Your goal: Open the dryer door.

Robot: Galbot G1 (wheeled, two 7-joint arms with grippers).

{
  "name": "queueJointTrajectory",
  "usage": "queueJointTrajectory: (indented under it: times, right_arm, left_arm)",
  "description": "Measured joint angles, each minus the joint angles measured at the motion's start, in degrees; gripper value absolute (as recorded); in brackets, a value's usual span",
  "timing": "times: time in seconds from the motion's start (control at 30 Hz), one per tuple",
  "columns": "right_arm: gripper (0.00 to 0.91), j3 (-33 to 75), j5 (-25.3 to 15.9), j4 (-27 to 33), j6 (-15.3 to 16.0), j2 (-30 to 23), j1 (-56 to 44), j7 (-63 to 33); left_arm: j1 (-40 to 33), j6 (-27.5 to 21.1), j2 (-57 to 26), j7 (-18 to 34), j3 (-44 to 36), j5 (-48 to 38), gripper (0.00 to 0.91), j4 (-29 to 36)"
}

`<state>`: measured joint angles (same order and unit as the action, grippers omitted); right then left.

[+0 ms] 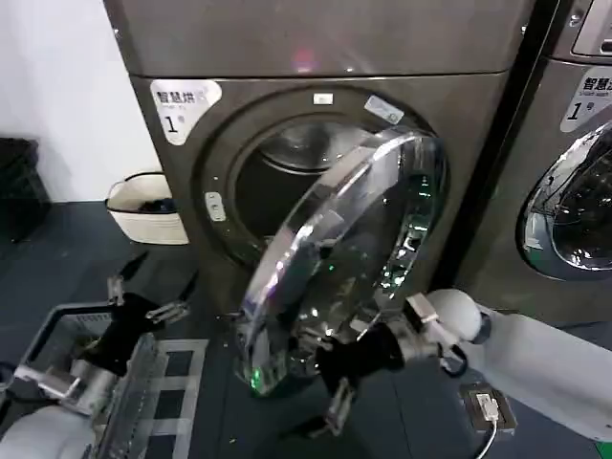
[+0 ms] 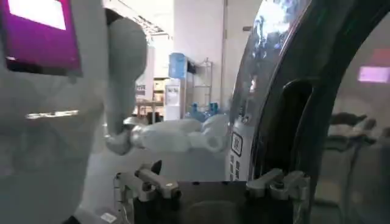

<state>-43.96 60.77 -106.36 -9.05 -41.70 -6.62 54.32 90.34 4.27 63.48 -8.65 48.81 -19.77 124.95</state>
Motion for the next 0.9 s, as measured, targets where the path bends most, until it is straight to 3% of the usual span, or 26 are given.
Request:
queueJointTrajectory:
  times: [0.37,0.67,0.9]
  right_arm:
    - [0.907,1.34,1.22,-1.93,-0.15,6.26,-2.10,8.09]
    - [0.907,3.70,1.22,-4.71,0.41,11.59,-5.10,12.07]
    - [0.907,6.65,1.62,-6.88,0.33,16.64,-8.83,15.25]
  left_arm:
    - [-1.86,0.64,-4.91,-2.21,-3.86,-0.32,0.907,0.69]
    - [-2.91,6.06,-12.09,-6.19,-9.24,4.33,0.907,-0.39]
    - [-6.29,6.96,-16.97,-6.59,-15.34,7.11,0.907,-1.40]
